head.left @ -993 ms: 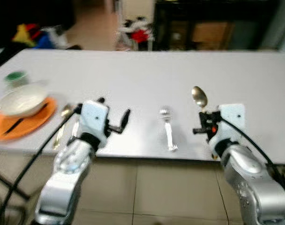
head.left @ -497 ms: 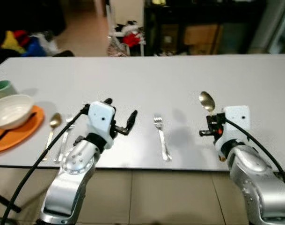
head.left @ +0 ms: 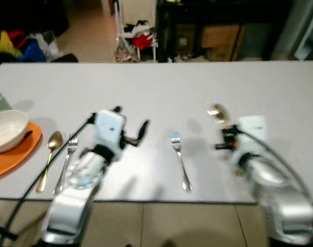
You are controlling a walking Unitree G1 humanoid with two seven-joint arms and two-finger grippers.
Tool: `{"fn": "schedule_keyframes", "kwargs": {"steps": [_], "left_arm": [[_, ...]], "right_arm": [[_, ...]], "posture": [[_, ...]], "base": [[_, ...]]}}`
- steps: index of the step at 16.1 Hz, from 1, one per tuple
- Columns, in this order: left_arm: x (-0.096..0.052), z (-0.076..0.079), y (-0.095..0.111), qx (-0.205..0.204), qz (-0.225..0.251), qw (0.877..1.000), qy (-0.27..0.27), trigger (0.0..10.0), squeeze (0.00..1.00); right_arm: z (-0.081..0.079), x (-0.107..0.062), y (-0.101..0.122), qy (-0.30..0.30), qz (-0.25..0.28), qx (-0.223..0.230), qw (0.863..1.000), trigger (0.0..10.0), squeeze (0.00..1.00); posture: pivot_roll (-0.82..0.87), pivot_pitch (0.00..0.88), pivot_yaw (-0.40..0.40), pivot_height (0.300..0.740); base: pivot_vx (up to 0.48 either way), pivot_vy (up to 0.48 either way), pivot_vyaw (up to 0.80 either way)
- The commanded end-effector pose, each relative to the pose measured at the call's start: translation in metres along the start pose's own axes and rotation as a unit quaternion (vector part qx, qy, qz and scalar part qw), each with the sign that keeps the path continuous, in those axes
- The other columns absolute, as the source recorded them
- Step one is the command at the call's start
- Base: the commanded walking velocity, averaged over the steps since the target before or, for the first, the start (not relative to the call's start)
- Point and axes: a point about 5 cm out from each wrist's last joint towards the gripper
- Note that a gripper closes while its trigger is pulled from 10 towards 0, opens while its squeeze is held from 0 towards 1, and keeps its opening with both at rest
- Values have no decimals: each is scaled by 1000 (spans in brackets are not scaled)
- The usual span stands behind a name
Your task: Setting the table
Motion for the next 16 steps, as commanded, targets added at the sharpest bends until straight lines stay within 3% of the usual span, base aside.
{"fn": "schedule_keyframes", "kwargs": {"steps": [1,6,12,16], "left_arm": [[1,3,-1,1,-2,1000,-11,10000,0],[-7,11,-9,18,-25,997,-66,10000,0],[-19,28,-26,40,-73,980,-180,10000,0],[-25,32,-28,43,-80,974,-206,10000,0]], "right_arm": [[7,0,2,-11,4,-5,1000,10000,0],[6,17,-22,-11,-43,6,999,10000,0],[-11,47,-44,-20,-83,7,996,10000,0],[-23,58,-53,-11,-86,22,996,10000,0]], "posture": [[64,0,45,740],[86,0,54,740],[75,0,89,740],[78,0,94,740]], "base": [[0,0,0],[0,0,0],[0,0,0],[0,0,0]]}}
Point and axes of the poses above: a point about 5 cm out from each wrist's last joint towards the gripper, its own x axis pointing out of the wrist towards the gripper, its own y axis along the axis of the wrist's last joint, z = x × y, and after that the axes turned 6 degrees about x, right-handed
